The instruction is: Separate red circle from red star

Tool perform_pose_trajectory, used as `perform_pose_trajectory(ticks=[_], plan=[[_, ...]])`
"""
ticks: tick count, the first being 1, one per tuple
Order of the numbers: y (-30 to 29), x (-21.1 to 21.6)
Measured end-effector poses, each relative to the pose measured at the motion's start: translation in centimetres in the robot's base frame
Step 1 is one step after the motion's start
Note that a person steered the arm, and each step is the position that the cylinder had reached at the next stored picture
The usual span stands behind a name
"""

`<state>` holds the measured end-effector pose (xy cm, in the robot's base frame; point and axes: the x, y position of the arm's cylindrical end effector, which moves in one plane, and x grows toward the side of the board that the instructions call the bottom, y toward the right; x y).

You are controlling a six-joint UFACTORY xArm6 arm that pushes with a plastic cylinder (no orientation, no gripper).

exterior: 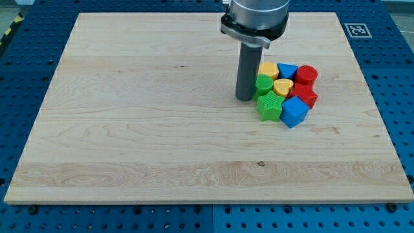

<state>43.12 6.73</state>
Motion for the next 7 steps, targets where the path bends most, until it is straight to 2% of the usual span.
perform_pose_trajectory(ticks=[1,3,5,7], plan=[[0.3,-2.1],[0.9,-3.6],[0.9,-4.2],[3.4,-4.0]])
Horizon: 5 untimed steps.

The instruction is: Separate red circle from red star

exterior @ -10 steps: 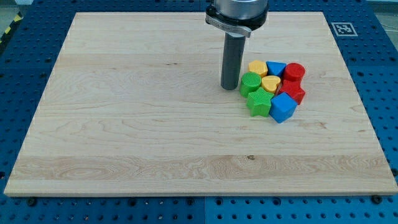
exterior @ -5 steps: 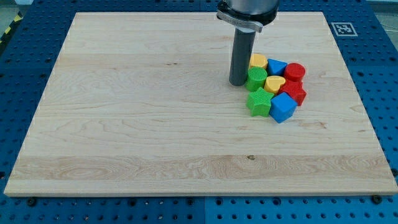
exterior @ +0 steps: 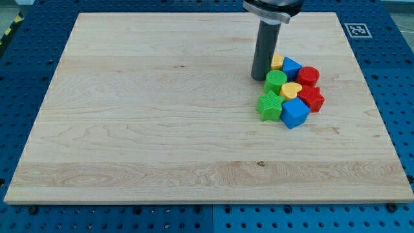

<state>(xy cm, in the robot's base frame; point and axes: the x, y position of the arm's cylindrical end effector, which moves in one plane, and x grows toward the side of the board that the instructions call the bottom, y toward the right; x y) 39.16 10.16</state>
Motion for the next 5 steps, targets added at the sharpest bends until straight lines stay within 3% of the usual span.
perform_pose_trajectory(ticks=[2,5], plan=[[1.6,2.3],[7.9,1.1]])
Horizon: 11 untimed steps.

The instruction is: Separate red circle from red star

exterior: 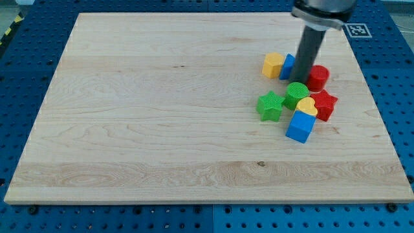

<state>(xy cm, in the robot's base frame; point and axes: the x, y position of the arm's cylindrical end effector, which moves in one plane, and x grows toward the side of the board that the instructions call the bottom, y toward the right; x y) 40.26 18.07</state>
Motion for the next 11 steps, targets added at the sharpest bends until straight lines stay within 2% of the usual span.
perform_pose_trajectory(ticks=[1,3,6,7,11], plan=[[4.1,-0.1],[4.8,-0.1],[-4.2,-0.6],[-5.9,2.4],[-2.5,3.1]])
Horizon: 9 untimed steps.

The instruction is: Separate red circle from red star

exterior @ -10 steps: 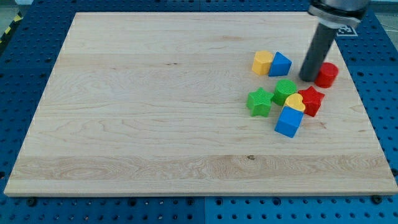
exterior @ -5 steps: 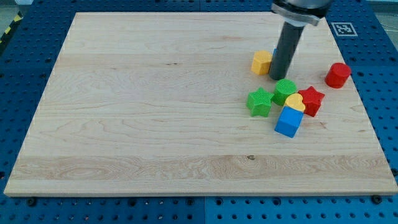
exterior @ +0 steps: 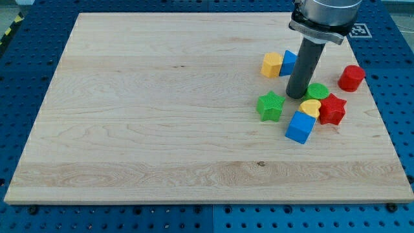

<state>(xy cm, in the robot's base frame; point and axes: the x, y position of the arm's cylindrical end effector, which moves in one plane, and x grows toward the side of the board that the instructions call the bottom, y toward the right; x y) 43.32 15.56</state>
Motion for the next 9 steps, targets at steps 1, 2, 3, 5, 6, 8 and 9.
perform_pose_trajectory(ticks=[1,2,3,5,6,8,9], plan=[[0.6,-0.7],[1.5,-1.6],[3.0,-2.2],[3.1,-1.2],[3.1,-1.2],[5.7,-2.9],[8.2,-4.3]])
